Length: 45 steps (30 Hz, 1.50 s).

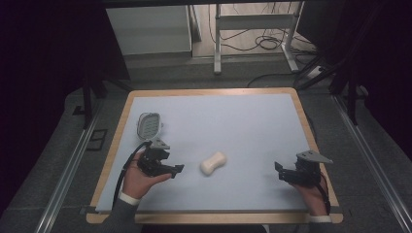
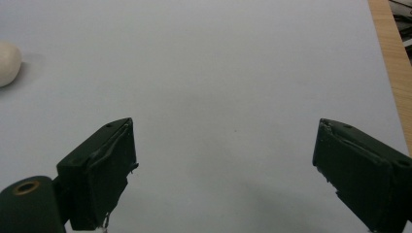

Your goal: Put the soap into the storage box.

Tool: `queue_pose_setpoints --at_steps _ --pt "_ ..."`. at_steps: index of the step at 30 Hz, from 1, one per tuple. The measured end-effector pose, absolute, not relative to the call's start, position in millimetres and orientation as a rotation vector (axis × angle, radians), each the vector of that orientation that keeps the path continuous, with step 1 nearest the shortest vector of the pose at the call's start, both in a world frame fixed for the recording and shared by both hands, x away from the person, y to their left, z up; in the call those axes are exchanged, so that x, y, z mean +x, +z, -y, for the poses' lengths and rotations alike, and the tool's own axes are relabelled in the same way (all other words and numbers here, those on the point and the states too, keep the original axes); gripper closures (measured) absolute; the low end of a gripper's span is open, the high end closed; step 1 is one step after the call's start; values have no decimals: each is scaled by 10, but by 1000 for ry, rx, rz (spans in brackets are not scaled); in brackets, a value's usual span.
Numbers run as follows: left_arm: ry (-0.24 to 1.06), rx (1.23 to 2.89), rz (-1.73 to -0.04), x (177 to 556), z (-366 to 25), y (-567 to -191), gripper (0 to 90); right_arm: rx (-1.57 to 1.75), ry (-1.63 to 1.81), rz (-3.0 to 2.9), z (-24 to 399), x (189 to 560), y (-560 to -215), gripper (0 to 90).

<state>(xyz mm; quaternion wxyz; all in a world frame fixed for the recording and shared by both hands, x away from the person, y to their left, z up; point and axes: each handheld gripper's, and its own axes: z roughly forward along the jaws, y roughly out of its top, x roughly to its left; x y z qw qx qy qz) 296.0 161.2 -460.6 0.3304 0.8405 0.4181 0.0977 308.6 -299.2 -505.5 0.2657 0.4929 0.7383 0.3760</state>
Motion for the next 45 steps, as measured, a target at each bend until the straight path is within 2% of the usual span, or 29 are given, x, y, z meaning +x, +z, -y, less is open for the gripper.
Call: queue_pose_setpoints --at_steps 45 --pt "180 2294 -1009 3278 -961 -4705 284 1357 990 -1992 3018 3097 -5084 86"
